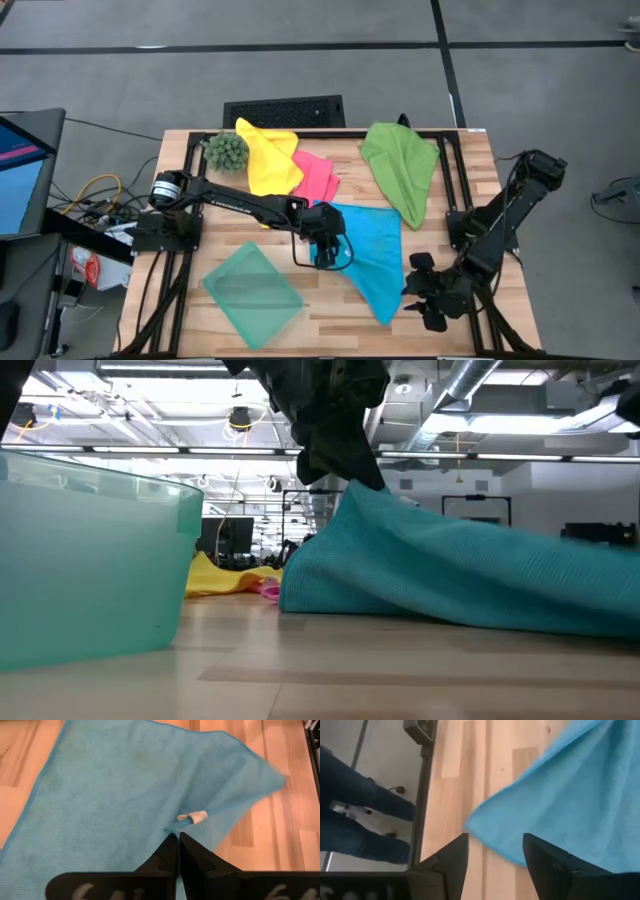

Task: Fold microfiber towels
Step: Fold the blue microfiber towel

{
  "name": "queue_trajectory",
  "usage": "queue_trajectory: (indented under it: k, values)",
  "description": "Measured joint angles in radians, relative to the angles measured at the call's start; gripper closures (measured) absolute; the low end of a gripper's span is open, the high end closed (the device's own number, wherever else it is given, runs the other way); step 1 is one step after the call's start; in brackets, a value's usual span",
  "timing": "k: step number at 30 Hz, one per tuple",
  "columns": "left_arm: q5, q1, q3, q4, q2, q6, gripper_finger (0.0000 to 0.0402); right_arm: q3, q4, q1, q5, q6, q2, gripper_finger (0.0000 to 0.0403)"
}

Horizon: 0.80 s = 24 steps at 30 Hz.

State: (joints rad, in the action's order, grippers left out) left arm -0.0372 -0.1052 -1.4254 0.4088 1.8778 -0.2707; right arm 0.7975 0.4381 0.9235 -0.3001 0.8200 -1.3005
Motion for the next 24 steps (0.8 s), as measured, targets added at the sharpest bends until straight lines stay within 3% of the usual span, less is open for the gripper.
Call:
queue_trajectory:
  k: [9,14,24]
  values:
    - [0.0,0.005,0.0,-0.005,0.0,0.0,0.0401,0.0,-0.178,0.025,-0.009,-0.028,-0.179,0.0226]
    - [-0.003,0.005,0.0,-0.004,0.0,-0.001,0.0401,0.048,-0.194,0.025,-0.005,-0.078,-0.282,0.0232]
    - [-0.003,0.005,0.0,0.0,0.001,0.0,0.0401,0.141,-0.191,0.023,-0.016,-0.289,-0.479,0.02]
